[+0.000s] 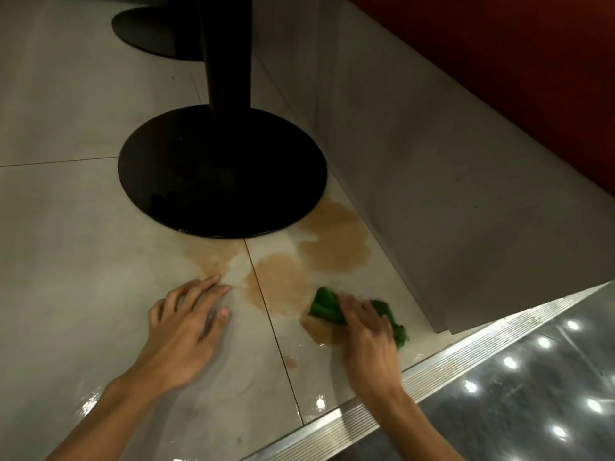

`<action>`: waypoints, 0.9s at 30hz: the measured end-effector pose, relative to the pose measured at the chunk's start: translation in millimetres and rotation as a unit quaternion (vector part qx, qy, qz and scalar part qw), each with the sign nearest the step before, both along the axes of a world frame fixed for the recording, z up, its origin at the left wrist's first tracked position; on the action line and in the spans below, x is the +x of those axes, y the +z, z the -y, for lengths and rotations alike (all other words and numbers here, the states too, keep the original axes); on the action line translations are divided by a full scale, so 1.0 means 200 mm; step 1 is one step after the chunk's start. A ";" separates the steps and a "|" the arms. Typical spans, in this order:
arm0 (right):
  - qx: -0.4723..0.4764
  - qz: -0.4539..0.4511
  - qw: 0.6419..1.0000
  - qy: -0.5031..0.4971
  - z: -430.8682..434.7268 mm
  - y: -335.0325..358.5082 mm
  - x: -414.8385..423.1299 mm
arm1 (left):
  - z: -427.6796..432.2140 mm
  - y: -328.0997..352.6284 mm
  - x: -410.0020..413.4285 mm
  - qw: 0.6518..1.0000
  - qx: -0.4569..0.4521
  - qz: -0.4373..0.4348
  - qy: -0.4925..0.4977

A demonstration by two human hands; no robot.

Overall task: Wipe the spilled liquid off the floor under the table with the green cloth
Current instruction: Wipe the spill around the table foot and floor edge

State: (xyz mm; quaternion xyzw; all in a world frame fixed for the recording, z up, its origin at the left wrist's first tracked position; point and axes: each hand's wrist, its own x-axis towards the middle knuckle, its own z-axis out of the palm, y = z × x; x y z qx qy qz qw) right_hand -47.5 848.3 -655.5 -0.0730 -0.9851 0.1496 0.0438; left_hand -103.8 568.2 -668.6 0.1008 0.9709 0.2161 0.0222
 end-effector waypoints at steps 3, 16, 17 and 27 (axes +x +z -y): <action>-0.010 0.022 0.996 -0.081 -0.15 0.03 -0.13 | 0.00 -0.01 0.00 1.000 -0.005 0.007 -0.006; -0.065 -0.105 0.990 -0.068 0.20 0.07 -0.10 | 0.00 0.00 0.00 1.000 0.013 0.016 0.000; -0.064 -0.103 0.991 -0.049 0.25 0.06 -0.08 | 0.00 0.00 0.00 1.000 0.014 0.016 0.001; -0.174 -0.022 0.984 0.026 0.26 0.19 -0.07 | 0.04 0.03 -0.01 1.000 0.004 0.029 -0.004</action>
